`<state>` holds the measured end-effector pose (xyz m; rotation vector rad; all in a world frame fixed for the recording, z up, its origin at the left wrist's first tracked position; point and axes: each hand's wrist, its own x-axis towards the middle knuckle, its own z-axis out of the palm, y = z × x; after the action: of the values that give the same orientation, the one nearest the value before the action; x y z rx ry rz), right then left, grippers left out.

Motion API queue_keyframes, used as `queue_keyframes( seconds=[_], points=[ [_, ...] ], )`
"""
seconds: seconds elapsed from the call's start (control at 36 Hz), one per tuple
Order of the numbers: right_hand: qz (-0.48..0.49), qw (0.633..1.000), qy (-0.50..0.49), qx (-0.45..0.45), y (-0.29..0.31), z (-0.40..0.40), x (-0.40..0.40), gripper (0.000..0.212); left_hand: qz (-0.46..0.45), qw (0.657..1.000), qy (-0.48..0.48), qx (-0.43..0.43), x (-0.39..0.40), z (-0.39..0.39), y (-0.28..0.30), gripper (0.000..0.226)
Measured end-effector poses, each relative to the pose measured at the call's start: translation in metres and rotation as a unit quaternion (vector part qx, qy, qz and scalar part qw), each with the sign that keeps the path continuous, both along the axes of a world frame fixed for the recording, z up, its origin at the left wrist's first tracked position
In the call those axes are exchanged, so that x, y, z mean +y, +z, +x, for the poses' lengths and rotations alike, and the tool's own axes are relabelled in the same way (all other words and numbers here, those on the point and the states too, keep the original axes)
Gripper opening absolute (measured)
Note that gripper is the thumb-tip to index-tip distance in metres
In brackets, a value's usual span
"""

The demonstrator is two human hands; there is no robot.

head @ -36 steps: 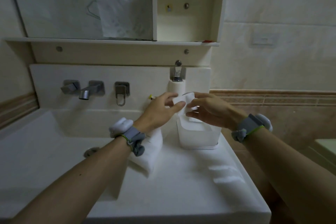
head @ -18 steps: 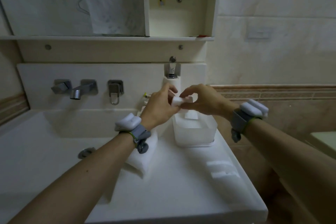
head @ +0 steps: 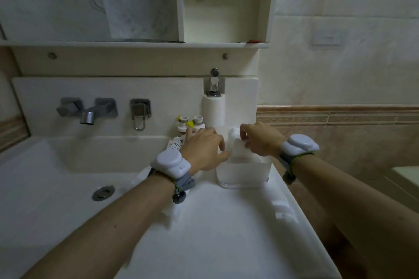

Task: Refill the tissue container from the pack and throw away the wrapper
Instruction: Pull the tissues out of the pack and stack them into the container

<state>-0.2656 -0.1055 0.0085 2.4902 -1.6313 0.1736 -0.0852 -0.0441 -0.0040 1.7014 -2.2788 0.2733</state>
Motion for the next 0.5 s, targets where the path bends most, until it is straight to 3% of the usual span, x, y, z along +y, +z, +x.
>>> queue_keyframes(
  seconds=[0.36,0.5],
  points=[
    [-0.077,0.994,0.036,0.067,-0.004,0.008,-0.014,0.012,0.006,0.999,-0.027,0.027,0.001,0.000,-0.002,0.025],
    [-0.047,0.998,0.025,0.040,-0.003,0.004,-0.015,0.019,-0.001,0.999,-0.031,0.023,0.001,0.000,-0.001,0.026]
  ],
)
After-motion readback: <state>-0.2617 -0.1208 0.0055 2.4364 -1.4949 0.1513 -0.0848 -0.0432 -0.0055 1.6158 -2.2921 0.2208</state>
